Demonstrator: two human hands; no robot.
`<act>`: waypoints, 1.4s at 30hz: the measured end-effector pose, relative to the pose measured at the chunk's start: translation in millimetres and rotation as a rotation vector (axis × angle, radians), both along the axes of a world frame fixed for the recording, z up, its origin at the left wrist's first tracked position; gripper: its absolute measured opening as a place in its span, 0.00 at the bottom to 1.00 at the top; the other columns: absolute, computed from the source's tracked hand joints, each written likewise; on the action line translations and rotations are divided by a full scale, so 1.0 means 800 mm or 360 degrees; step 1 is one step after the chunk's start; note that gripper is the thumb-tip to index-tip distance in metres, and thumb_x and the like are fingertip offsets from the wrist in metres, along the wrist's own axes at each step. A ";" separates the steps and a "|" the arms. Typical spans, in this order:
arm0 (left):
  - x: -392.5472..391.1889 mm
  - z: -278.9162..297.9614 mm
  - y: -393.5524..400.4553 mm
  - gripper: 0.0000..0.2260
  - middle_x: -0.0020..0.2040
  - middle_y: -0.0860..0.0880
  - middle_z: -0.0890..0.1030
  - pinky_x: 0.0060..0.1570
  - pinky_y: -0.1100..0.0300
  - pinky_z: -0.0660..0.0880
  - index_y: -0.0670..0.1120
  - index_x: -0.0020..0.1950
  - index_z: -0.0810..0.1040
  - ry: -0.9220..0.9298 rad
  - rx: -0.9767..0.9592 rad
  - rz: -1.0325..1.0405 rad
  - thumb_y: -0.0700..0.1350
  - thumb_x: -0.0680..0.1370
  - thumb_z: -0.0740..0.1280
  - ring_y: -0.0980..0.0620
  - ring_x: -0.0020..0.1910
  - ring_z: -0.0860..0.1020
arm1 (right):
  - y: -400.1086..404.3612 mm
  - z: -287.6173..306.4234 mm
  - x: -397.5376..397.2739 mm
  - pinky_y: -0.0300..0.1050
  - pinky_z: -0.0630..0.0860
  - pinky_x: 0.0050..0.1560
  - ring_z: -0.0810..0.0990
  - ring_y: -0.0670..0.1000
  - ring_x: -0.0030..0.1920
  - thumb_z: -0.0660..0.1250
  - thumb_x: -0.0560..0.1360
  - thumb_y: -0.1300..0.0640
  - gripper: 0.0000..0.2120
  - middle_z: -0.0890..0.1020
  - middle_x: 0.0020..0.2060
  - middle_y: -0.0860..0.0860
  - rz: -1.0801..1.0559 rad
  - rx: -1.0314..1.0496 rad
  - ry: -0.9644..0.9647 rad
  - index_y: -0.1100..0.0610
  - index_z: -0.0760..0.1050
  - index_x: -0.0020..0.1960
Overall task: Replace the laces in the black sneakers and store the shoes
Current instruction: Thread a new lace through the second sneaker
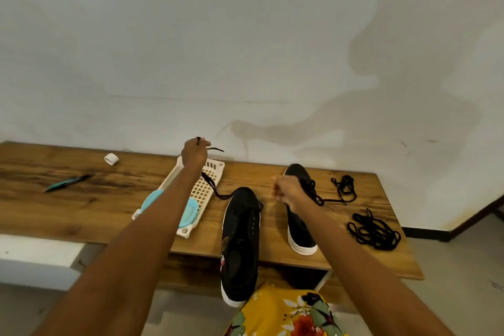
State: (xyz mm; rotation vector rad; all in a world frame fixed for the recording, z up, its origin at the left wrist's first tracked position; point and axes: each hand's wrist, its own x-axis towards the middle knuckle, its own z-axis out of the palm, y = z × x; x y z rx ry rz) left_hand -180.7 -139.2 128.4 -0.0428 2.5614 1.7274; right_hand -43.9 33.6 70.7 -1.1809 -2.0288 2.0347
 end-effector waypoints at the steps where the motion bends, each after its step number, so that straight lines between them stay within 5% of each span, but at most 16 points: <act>1: 0.006 -0.008 0.005 0.14 0.60 0.44 0.78 0.57 0.54 0.72 0.39 0.53 0.80 0.0002 -0.0011 -0.0039 0.42 0.81 0.56 0.42 0.58 0.76 | -0.017 -0.018 0.003 0.39 0.74 0.32 0.73 0.48 0.32 0.58 0.79 0.65 0.06 0.74 0.35 0.53 0.0104 0.0051 -0.0106 0.61 0.72 0.45; 3: 0.018 -0.029 0.013 0.14 0.57 0.44 0.79 0.53 0.56 0.69 0.39 0.53 0.80 0.0036 -0.0128 -0.0154 0.42 0.81 0.55 0.43 0.56 0.76 | -0.046 -0.049 0.008 0.41 0.74 0.33 0.73 0.49 0.34 0.58 0.79 0.65 0.09 0.73 0.36 0.53 0.0240 0.0151 -0.0282 0.60 0.72 0.41; 7: 0.049 -0.075 0.015 0.13 0.44 0.46 0.78 0.45 0.58 0.67 0.44 0.52 0.78 0.0104 -0.0608 -0.0586 0.47 0.81 0.56 0.49 0.44 0.75 | -0.075 -0.078 0.020 0.41 0.69 0.46 0.77 0.56 0.57 0.60 0.80 0.52 0.17 0.78 0.56 0.57 0.0265 0.0308 -0.0377 0.62 0.73 0.63; 10: 0.070 -0.116 0.009 0.12 0.42 0.47 0.78 0.43 0.58 0.70 0.44 0.50 0.79 -0.0020 -0.0720 -0.0991 0.48 0.80 0.59 0.50 0.43 0.76 | -0.073 -0.084 0.019 0.41 0.70 0.40 0.79 0.55 0.51 0.66 0.76 0.49 0.13 0.81 0.47 0.55 0.0097 0.0347 -0.0288 0.60 0.78 0.49; 14: 0.079 -0.146 0.003 0.13 0.39 0.44 0.77 0.45 0.49 0.75 0.42 0.39 0.76 -0.0044 -0.0747 -0.1110 0.48 0.79 0.62 0.46 0.39 0.77 | -0.067 -0.091 0.012 0.40 0.67 0.39 0.79 0.52 0.48 0.69 0.75 0.52 0.09 0.81 0.42 0.52 0.0105 0.0609 -0.0295 0.57 0.80 0.48; 17: 0.081 -0.149 0.003 0.15 0.34 0.49 0.73 0.40 0.55 0.70 0.46 0.34 0.71 0.0003 -0.0810 -0.1109 0.49 0.79 0.61 0.50 0.35 0.74 | -0.064 -0.105 0.012 0.50 0.80 0.46 0.82 0.54 0.43 0.64 0.78 0.54 0.07 0.82 0.42 0.54 0.0011 0.0605 -0.0166 0.52 0.71 0.41; 23: 0.084 -0.162 -0.001 0.17 0.33 0.52 0.72 0.33 0.62 0.62 0.50 0.30 0.68 0.0111 -0.0904 -0.1099 0.48 0.79 0.62 0.55 0.34 0.72 | -0.062 -0.105 0.018 0.55 0.82 0.40 0.83 0.57 0.35 0.54 0.82 0.56 0.06 0.81 0.37 0.56 -0.0239 0.0111 0.0139 0.58 0.65 0.50; 27: 0.085 -0.157 -0.001 0.12 0.41 0.46 0.77 0.40 0.58 0.69 0.43 0.42 0.78 -0.0027 -0.0832 -0.1004 0.46 0.80 0.60 0.51 0.40 0.75 | -0.064 -0.095 0.023 0.48 0.82 0.39 0.83 0.53 0.36 0.59 0.80 0.53 0.09 0.81 0.40 0.56 -0.0255 0.0087 0.0109 0.59 0.68 0.51; 31: 0.084 -0.144 0.000 0.15 0.54 0.42 0.79 0.48 0.56 0.70 0.42 0.64 0.74 -0.0140 -0.0372 -0.0644 0.36 0.80 0.56 0.47 0.49 0.77 | -0.076 -0.082 0.037 0.38 0.73 0.44 0.75 0.48 0.54 0.70 0.72 0.45 0.23 0.73 0.57 0.50 0.0324 0.0585 -0.0020 0.55 0.68 0.61; 33: 0.082 -0.138 0.001 0.15 0.54 0.45 0.79 0.51 0.55 0.71 0.45 0.64 0.75 -0.0132 -0.0257 -0.0617 0.38 0.80 0.56 0.47 0.51 0.77 | -0.086 -0.081 0.044 0.41 0.70 0.53 0.68 0.50 0.63 0.71 0.70 0.45 0.31 0.67 0.62 0.50 0.0600 0.0864 -0.0116 0.54 0.64 0.68; 36: 0.089 -0.122 -0.001 0.12 0.54 0.49 0.79 0.55 0.58 0.70 0.45 0.59 0.78 0.0017 -0.0255 -0.0787 0.45 0.81 0.58 0.52 0.53 0.76 | -0.092 -0.074 0.047 0.44 0.69 0.59 0.67 0.53 0.65 0.68 0.73 0.48 0.24 0.69 0.62 0.54 0.0383 0.1102 -0.0070 0.55 0.69 0.66; 38: 0.093 -0.107 -0.003 0.11 0.50 0.51 0.80 0.52 0.64 0.70 0.45 0.54 0.81 0.0111 -0.0221 -0.0979 0.44 0.81 0.60 0.56 0.51 0.76 | -0.093 -0.059 0.048 0.40 0.69 0.50 0.73 0.56 0.59 0.61 0.79 0.50 0.15 0.76 0.55 0.56 0.0066 0.0857 0.0118 0.58 0.77 0.58; 42: 0.085 -0.087 -0.012 0.10 0.47 0.51 0.80 0.53 0.59 0.73 0.46 0.48 0.81 0.0029 -0.0466 -0.1478 0.46 0.79 0.61 0.53 0.49 0.77 | -0.093 -0.016 0.033 0.41 0.73 0.45 0.76 0.50 0.45 0.53 0.81 0.43 0.24 0.80 0.42 0.51 0.0056 -0.0448 0.0270 0.60 0.78 0.54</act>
